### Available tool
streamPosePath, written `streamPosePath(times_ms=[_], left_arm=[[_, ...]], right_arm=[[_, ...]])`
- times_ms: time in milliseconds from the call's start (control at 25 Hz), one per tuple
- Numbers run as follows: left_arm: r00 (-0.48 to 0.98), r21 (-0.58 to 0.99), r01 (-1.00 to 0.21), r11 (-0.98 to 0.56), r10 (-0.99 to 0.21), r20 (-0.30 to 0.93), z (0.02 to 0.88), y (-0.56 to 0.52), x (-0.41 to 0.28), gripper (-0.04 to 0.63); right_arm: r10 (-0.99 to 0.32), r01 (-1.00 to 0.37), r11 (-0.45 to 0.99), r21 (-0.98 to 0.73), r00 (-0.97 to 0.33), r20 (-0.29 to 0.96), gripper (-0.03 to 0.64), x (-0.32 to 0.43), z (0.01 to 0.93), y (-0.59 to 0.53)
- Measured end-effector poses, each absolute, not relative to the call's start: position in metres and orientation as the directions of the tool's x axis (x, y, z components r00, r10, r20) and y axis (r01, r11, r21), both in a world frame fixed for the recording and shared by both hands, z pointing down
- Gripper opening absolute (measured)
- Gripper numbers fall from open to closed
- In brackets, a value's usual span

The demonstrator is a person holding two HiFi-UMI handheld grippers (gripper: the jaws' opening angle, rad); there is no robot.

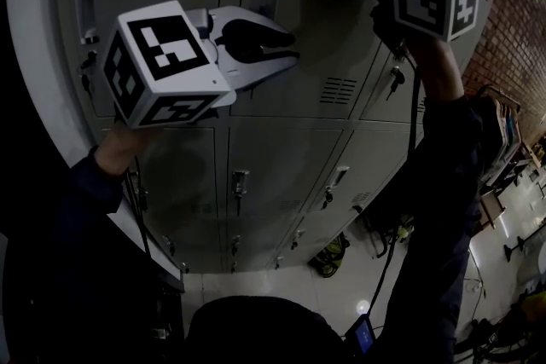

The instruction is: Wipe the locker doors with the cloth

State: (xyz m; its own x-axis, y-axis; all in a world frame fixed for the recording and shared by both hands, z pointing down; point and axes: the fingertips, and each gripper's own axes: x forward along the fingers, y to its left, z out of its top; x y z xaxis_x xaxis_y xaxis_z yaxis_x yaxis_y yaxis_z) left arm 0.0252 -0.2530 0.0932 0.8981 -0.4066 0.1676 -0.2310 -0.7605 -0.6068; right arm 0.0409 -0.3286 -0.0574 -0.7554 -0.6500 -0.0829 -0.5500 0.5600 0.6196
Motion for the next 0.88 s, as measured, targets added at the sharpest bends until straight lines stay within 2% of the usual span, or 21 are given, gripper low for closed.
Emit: streamPosePath(times_ms=[880], left_arm=[[0.912, -0.588, -0.203, -0.783, -0.370, 0.179, 0.105, -0.257, 0.051, 0.057]], right_arm=[[-0.782, -0.716, 0.463, 0.522, -0.607, -0.139, 0.123, 0.175, -0.057, -0.346]])
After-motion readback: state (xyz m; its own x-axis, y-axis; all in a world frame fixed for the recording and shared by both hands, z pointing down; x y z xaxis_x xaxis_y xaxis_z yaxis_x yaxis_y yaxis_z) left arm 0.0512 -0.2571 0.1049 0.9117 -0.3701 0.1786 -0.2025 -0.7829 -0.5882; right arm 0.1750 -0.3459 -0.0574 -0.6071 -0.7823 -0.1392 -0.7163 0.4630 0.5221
